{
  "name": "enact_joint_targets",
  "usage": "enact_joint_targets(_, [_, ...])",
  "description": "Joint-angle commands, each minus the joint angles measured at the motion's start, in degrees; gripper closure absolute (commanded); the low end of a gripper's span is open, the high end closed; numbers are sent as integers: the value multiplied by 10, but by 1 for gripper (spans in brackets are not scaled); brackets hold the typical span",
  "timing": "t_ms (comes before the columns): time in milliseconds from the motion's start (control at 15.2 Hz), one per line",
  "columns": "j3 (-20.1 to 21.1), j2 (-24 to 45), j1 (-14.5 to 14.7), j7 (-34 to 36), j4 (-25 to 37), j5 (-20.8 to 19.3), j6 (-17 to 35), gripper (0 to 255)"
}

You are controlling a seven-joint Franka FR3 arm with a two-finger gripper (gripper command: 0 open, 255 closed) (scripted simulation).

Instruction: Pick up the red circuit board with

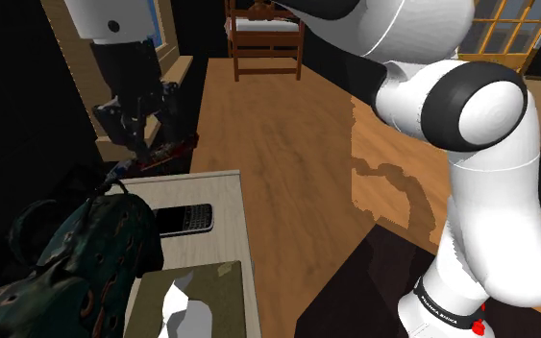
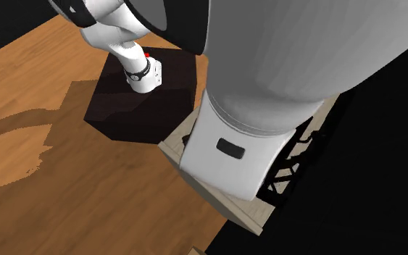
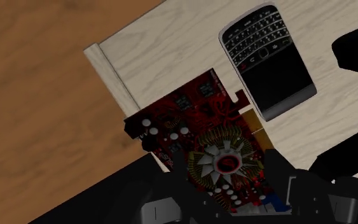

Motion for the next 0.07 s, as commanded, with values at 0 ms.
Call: enact_joint_targets(0, [0,3,2,0,8,-1,-6,255])
